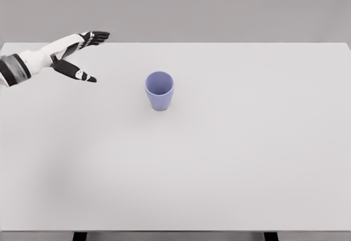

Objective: Flip the cup with left arm and place it on the table

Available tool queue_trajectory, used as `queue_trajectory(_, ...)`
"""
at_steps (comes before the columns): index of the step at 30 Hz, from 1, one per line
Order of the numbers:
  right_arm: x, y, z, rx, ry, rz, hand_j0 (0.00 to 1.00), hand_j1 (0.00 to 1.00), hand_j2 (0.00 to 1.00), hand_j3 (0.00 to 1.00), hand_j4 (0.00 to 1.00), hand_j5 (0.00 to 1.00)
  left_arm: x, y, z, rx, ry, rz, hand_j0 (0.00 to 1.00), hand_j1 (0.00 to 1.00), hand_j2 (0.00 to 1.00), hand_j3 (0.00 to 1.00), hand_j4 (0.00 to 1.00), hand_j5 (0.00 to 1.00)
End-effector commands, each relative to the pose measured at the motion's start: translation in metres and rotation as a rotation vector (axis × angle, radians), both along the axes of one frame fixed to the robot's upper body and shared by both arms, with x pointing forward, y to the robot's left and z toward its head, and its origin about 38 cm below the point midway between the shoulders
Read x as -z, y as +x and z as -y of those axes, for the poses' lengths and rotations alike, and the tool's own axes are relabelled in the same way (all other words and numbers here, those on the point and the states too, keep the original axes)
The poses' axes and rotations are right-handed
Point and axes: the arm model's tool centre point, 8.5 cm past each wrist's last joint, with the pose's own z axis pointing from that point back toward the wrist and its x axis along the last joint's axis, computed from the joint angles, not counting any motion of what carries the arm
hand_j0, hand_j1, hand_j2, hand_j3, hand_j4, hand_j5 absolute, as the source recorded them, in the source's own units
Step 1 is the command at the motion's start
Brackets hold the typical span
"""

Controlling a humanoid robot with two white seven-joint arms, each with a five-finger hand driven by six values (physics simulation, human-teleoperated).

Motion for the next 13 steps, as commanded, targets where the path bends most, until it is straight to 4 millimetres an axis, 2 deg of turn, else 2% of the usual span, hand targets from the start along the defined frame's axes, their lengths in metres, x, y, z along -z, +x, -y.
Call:
queue_trajectory(1,0.0,0.0,0.0,-0.001,-0.001,0.001,1.0,1.0,1.0,1.0,1.0,1.0,-0.011,-0.019,-0.042,0.049,0.187,0.103,1.0,1.0,1.0,1.0,1.0,1.0)
queue_trajectory(2,0.0,0.0,0.0,0.001,0.001,0.0,1.0,1.0,1.0,1.0,1.0,1.0,-0.006,-0.021,-0.051,0.031,0.196,0.087,1.0,1.0,1.0,1.0,1.0,1.0)
queue_trajectory(5,0.0,0.0,0.0,0.001,0.001,0.0,1.0,1.0,1.0,1.0,1.0,1.0,0.006,-0.024,-0.047,0.043,0.22,0.066,1.0,1.0,1.0,1.0,1.0,1.0)
queue_trajectory(13,0.0,0.0,0.0,-0.001,-0.001,0.0,1.0,1.0,1.0,1.0,1.0,1.0,0.007,-0.024,-0.046,0.046,0.222,0.065,1.0,1.0,1.0,1.0,1.0,1.0)
